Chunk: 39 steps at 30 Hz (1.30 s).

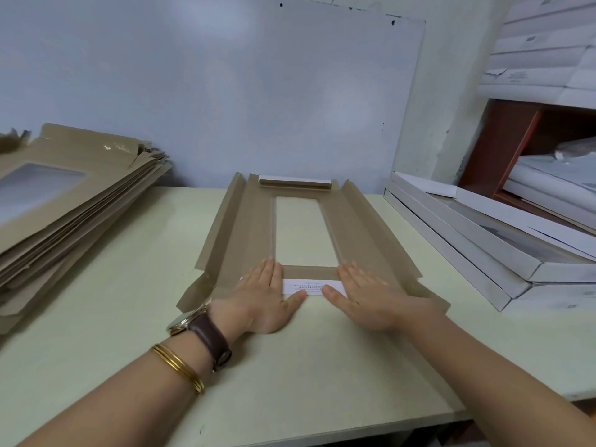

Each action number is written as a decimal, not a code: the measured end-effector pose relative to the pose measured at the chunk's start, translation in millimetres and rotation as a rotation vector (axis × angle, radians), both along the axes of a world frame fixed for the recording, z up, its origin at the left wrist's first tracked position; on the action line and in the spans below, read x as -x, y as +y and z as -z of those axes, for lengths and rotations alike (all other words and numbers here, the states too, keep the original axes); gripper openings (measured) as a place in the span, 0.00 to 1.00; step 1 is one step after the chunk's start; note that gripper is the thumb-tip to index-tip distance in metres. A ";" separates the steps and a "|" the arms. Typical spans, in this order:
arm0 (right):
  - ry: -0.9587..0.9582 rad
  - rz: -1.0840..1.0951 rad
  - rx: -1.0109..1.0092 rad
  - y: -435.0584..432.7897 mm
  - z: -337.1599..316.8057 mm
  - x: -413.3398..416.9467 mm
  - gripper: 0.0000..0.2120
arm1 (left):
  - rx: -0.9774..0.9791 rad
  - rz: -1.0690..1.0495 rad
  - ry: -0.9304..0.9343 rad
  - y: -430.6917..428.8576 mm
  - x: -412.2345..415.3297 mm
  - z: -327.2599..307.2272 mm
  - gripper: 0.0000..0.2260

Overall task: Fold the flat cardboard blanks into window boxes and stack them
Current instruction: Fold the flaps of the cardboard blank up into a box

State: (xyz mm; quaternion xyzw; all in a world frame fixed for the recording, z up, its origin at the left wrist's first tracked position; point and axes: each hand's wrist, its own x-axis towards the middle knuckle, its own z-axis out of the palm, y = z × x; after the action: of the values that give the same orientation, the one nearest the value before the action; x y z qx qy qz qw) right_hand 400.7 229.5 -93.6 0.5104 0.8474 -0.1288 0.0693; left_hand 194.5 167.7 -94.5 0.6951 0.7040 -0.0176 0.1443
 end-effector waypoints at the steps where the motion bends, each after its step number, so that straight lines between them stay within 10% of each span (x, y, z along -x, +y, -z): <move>1: -0.013 0.017 0.006 1.2 -1.3 -3.9 0.42 | 0.000 0.004 0.007 -0.3 0.2 -0.2 0.37; 11: 0.059 0.066 -0.015 1.3 3.2 -21.2 0.41 | -0.043 0.029 -0.030 -0.6 10.9 3.6 0.37; 20: 0.628 0.054 -0.204 -15.8 -14.0 -29.1 0.22 | -0.361 0.044 -0.322 -11.8 19.5 -14.6 0.15; 30: 0.673 0.187 -0.226 -14.5 -5.2 -37.1 0.05 | -0.432 -0.125 -0.475 -18.9 21.6 -23.0 0.05; 35: 0.567 0.151 -0.188 -26.5 -9.3 -39.3 0.22 | -0.390 -0.065 -0.348 -23.2 24.0 -22.2 0.24; 39: 0.595 0.131 -0.256 -37.2 -13.2 -39.9 0.14 | -0.383 -0.013 -0.365 -28.1 24.5 -22.2 0.17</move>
State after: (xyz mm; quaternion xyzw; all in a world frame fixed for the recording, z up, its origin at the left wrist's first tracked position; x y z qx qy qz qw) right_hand 440.6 192.3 -80.4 0.5083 0.8051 -0.1688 -0.2548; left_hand 170.0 139.5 -72.3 0.6969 0.6614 0.2426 0.1345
